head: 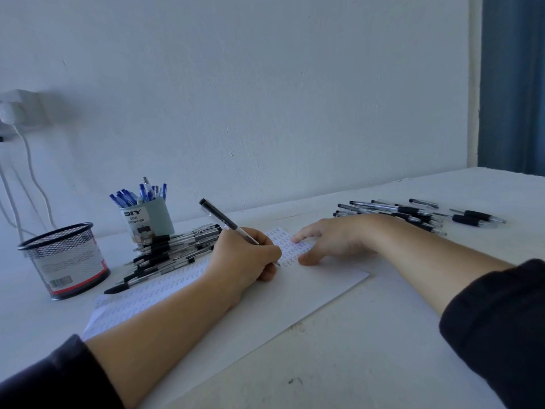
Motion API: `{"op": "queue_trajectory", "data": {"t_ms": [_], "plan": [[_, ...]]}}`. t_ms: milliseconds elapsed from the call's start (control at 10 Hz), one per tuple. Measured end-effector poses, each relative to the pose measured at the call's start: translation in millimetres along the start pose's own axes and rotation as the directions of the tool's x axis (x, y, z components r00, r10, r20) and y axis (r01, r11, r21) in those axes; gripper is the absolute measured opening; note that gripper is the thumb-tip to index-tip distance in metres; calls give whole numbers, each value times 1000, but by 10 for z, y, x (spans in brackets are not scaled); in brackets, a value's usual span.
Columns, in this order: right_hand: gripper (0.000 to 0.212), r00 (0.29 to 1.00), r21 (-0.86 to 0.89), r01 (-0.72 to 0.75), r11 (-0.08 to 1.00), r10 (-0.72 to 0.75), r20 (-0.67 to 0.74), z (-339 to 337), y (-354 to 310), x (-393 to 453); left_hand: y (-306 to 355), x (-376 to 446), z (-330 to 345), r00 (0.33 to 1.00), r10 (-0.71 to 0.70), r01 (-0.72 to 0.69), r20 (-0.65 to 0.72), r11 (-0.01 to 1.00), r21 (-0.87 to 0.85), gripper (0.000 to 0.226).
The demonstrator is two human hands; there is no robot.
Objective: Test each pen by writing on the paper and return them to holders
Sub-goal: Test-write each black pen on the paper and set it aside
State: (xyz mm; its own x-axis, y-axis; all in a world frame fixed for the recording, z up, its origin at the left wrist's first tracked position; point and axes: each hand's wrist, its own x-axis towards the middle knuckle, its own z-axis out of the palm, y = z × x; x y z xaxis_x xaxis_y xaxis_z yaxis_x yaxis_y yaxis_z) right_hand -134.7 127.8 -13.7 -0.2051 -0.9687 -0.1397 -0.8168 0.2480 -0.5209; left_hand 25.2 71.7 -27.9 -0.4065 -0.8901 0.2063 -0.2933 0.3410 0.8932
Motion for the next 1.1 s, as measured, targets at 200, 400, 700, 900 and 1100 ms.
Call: {"op": "queue_trajectory", "data": {"t_ms": [200, 400, 700, 900, 1100], "plan": [[56, 1000, -2, 4, 1000, -4, 5, -3, -8, -23, -7, 5, 1, 1000, 7, -7, -14, 1000, -4, 12], [56, 1000, -5, 2, 1000, -2, 6, -3, -17, -23, 1, -7, 6, 1000, 12, -12, -7, 1000, 9, 13], [56, 1000, -4, 5, 1000, -5, 4, -5, -19, -41, 14, -15, 2, 1000, 8, -8, -1, 1000, 15, 11], [57, 1000, -13, 8, 1000, -7, 2, -1, -29, -32, 25, -27, 12, 1000, 20, -20, 5, 999, 27, 12], [56, 1000, -18, 12, 1000, -12, 4, -5, -21, -34, 19, -30, 7, 1000, 29, -30, 10, 999, 30, 11]]}}
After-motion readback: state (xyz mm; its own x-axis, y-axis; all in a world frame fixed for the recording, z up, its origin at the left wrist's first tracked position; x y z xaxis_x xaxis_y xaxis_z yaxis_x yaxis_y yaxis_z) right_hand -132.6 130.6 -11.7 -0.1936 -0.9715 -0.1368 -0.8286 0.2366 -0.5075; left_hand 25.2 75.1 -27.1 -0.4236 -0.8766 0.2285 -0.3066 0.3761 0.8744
